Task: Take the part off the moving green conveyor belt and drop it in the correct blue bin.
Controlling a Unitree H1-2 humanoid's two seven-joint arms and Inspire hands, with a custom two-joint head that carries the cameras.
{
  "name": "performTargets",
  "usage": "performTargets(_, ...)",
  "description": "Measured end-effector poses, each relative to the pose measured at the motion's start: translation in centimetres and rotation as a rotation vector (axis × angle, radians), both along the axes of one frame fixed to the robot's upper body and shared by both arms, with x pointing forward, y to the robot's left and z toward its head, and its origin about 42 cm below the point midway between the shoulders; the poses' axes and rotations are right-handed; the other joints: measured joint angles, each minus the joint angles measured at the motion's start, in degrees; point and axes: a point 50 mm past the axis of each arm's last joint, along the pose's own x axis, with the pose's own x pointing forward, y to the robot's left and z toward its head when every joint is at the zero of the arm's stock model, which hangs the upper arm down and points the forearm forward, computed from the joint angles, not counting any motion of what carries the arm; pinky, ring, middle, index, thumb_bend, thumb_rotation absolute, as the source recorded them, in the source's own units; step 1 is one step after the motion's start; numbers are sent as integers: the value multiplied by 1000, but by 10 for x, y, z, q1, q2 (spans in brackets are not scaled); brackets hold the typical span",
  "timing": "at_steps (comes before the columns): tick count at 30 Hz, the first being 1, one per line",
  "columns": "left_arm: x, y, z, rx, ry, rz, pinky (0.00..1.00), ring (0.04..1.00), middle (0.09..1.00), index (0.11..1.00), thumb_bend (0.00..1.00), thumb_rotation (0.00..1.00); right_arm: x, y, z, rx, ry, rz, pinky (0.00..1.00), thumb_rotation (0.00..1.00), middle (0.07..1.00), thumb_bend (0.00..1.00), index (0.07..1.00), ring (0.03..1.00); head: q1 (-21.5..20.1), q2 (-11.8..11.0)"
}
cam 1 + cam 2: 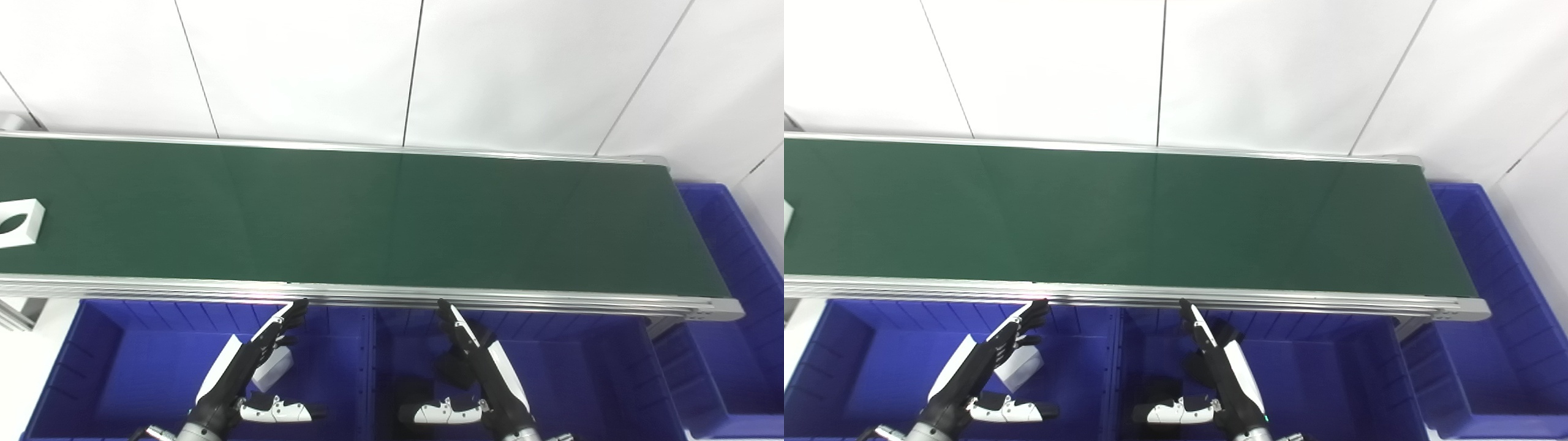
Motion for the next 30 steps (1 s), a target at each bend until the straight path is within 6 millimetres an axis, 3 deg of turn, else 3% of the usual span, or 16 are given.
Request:
performTargets(9,0,0,0,0,0,0,822,903,929,936,960,259,0,0,0,2,1,1,935,122,958,893,985,940,1,0)
performTargets(12,0,0,0,0,0,-1,821,901,927,933,959,242,0,0,0,4,1,0,934,123,960,891,986,940,37,-5)
performTargets(13,0,-1,0,-1,0,-1,824,903,927,932,952,239,0,-1,0,1,1,1,919,147,960,887,989,944,72,-11)
performTargets(15,0,-3,0,-5,-2,-5,830,904,927,928,943,234,0,-4,1,-6,-1,6,914,163,963,881,995,955,72,-11)
performTargets(19,-2,-12,-6,-29,1,-11,819,880,902,898,949,219,-1,-15,0,0,5,15,985,164,993,841,1000,976,190,-53)
performTargets(21,-3,-18,-9,-45,7,-8,807,872,896,893,953,218,-2,-23,-4,0,9,16,995,176,998,838,1000,965,190,-54)
performTargets(25,-2,-24,-11,-52,5,-12,760,845,880,876,967,199,-3,-31,-11,24,25,16,1000,163,1000,836,1000,996,218,-73)
performTargets(26,-1,-26,-13,-48,8,-13,750,838,876,871,972,198,-3,-31,-13,25,32,14,1000,158,1000,833,1000,999,230,-89)
performTargets(30,-1,-30,-16,-36,4,-7,736,829,867,859,986,180,-3,-32,-19,40,48,11,1000,129,1000,829,1000,996,229,-103)
